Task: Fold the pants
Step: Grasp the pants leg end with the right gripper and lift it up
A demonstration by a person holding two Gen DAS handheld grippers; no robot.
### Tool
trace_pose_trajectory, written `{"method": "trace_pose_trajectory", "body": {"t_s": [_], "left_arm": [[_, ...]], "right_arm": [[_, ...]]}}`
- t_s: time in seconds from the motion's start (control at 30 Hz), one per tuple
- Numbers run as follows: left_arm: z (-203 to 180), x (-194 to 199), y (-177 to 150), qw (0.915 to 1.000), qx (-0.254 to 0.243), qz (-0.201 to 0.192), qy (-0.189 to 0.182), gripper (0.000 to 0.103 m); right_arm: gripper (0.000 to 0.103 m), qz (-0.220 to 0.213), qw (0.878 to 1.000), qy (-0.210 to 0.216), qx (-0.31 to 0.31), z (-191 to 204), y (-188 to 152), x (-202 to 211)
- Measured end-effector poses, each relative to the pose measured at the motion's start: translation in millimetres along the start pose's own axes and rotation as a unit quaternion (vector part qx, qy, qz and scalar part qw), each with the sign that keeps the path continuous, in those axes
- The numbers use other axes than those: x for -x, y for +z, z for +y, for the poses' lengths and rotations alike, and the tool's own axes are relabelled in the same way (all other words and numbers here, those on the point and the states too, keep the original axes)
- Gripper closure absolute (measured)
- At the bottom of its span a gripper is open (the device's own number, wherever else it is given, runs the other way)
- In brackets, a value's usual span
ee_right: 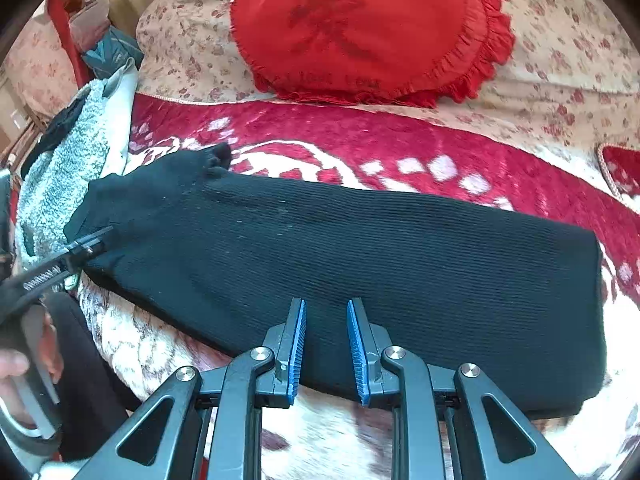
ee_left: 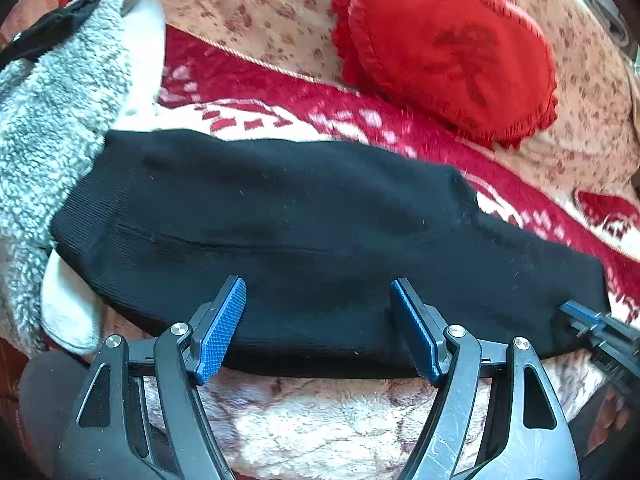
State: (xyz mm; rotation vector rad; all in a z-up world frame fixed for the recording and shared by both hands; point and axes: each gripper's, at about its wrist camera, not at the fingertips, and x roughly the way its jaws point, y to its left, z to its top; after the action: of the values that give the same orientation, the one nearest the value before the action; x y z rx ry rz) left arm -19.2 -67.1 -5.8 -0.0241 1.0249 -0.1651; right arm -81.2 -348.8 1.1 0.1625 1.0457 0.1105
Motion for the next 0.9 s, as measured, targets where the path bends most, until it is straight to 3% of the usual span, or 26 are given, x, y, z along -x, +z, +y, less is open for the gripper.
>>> {"method": "trace_pose_trajectory", "body": {"t_s": [0.13, 0.23, 0.37, 0.53, 0.67, 0.9], "left_arm": [[-11, 1, -2, 0.9997, -0.022, -0.004, 0.015, 0.028], [-16, 7, -1, 0.9997, -0.023, -0.004, -0.004, 0.028], [-34, 18, -5, 0.9988, -0.043, -0.004, -0.023, 0.028], [-70, 26, -17, 0.9925, -0.057, 0.039, -0.101, 0.028], [-101, 22, -27, 0.9858, -0.048, 0.072, -0.144, 0.028], [-161, 15, -42, 0.9630, 0.005, 0.141, -0.229, 0.028]], "right_arm": [[0.083, -0.001, 1.000, -0.014, -0.018, -19, 0, 7], [0.083, 0.000, 0.999, -0.017, -0.028, -30, 1, 11], [0.083, -0.002, 0.998, -0.054, -0.025, -44, 2, 21], [0.082, -0.019, 0.995, -0.083, -0.045, -77, 10, 42], [0.069, -0.031, 0.993, -0.098, -0.064, -100, 13, 56], [0.063, -0.025, 0.990, -0.073, -0.118, -135, 7, 61]]}}
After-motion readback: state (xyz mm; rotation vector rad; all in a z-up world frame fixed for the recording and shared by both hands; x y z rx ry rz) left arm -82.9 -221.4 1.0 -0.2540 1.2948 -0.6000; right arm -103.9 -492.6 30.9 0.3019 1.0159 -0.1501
